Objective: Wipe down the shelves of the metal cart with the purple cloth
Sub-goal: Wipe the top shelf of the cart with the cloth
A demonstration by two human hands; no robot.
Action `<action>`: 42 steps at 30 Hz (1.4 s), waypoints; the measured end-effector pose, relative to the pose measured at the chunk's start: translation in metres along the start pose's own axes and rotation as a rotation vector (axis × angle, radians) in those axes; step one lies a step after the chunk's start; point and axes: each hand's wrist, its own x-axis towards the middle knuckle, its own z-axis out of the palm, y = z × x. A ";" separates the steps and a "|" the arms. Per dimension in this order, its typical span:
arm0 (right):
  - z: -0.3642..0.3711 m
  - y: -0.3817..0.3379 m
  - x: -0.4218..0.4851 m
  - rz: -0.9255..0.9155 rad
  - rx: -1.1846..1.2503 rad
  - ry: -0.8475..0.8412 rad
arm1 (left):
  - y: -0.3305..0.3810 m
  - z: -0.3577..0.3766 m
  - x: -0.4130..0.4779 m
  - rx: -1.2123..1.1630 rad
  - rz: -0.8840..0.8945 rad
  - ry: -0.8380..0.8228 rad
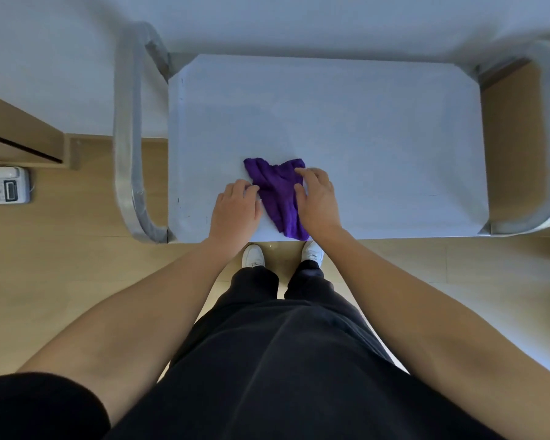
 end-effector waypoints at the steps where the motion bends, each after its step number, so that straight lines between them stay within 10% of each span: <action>1: -0.002 0.002 0.001 0.048 -0.042 -0.011 | 0.003 0.001 0.004 0.002 -0.023 0.005; 9: 0.005 -0.002 0.009 0.170 0.134 -0.132 | 0.030 0.004 0.015 -0.131 -0.198 -0.053; 19: -0.034 -0.020 0.017 0.111 0.594 -0.215 | 0.038 -0.037 0.050 -0.944 -0.355 -0.278; 25: -0.054 -0.002 0.038 0.189 0.482 -0.052 | 0.021 -0.054 0.065 -0.798 -0.329 -0.001; 42: -0.043 0.006 0.013 0.291 0.366 -0.163 | 0.017 -0.040 0.043 -0.719 -0.621 -0.172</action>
